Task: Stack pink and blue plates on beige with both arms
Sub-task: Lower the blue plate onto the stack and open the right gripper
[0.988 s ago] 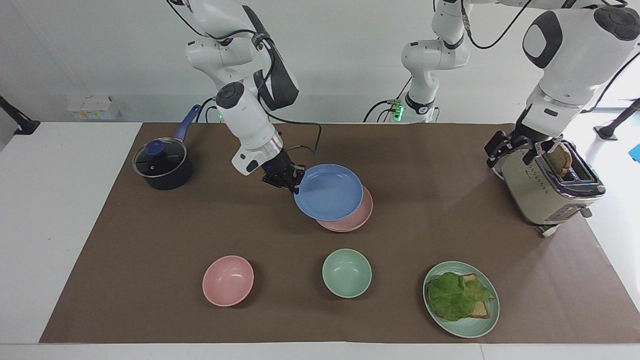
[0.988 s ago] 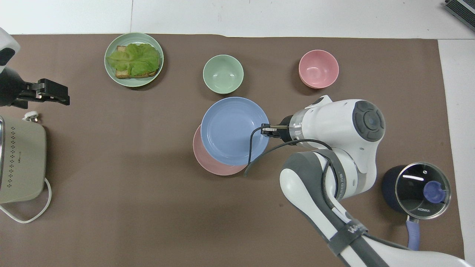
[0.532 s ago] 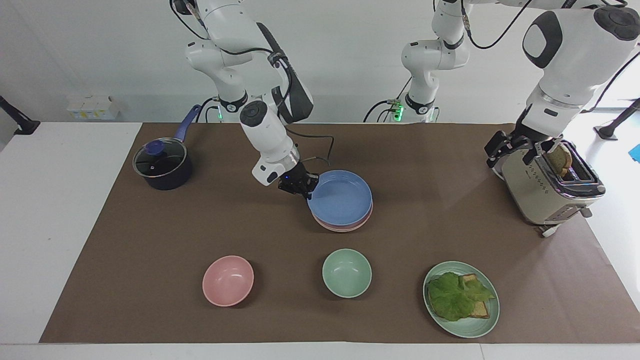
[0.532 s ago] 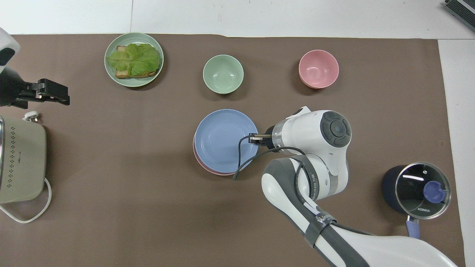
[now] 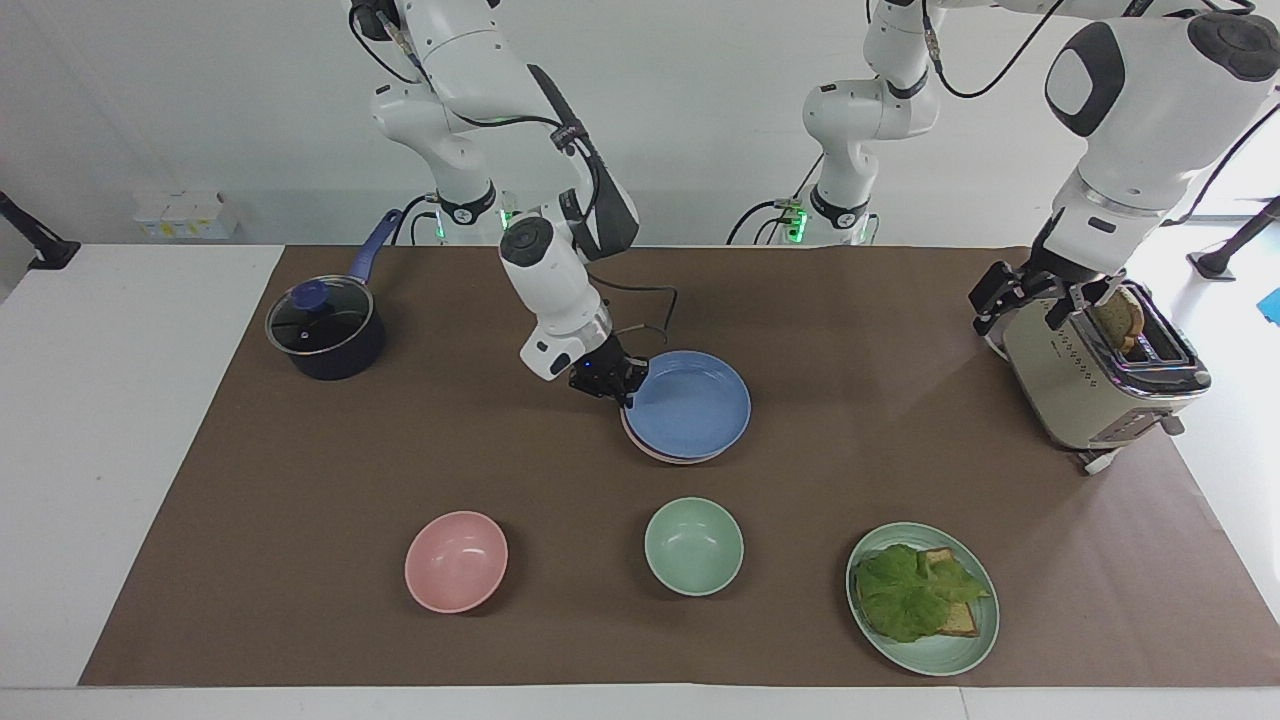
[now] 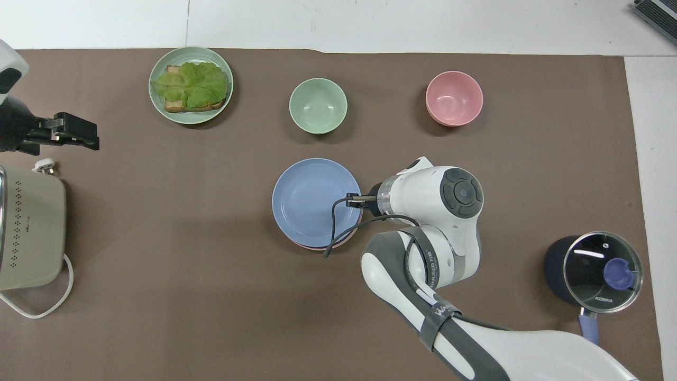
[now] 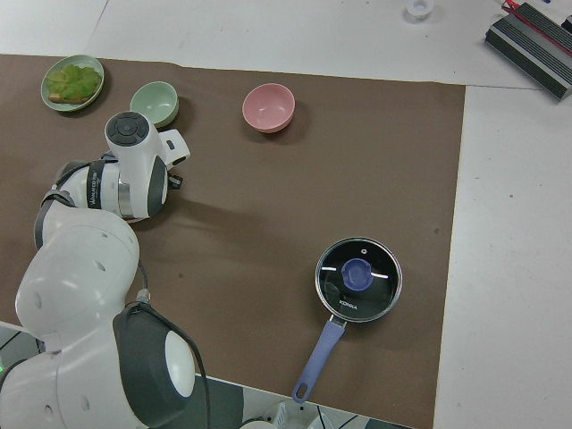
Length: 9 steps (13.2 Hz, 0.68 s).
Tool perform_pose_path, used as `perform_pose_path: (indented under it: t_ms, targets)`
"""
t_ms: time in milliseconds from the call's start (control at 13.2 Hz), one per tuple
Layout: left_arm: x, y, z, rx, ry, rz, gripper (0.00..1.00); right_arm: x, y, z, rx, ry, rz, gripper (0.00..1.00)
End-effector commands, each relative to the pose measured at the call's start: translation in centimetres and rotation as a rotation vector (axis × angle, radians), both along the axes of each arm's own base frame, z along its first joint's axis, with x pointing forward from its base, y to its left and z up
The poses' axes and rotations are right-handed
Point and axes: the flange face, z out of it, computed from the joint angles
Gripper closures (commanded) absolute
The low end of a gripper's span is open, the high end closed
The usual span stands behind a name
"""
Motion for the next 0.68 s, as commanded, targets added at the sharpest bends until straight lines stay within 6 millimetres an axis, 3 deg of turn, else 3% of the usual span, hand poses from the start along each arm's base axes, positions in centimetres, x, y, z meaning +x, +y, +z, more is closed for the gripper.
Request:
perform_pose_path:
  t_ms: [0, 76, 152, 228, 380, 608]
  targets:
    - [-0.3, 0.4, 0.1, 0.014, 0.006, -0.002, 0.00, 0.3, -0.1, 0.0, 0.004, -0.023, 0.008, 0.78]
    - [-0.3, 0.4, 0.0, 0.013, 0.008, -0.002, 0.00, 0.3, -0.1, 0.0, 0.004, -0.021, 0.007, 0.59]
    - [-0.3, 0.4, 0.0, 0.014, 0.008, -0.002, 0.00, 0.3, -0.1, -0.1, 0.003, -0.019, 0.005, 0.27]
    - [-0.3, 0.4, 0.0, 0.013, 0.008, -0.002, 0.00, 0.4, 0.0, 0.0, 0.005, -0.019, -0.002, 0.12]
    - [-0.3, 0.4, 0.0, 0.014, 0.008, -0.002, 0.00, 0.7, 0.2, 0.6, 0.011, -0.029, -0.006, 0.00]
    - [-0.3, 0.4, 0.0, 0.014, 0.008, -0.002, 0.00, 1.3, 0.0, 2.4, 0.022, -0.054, -0.013, 0.00]
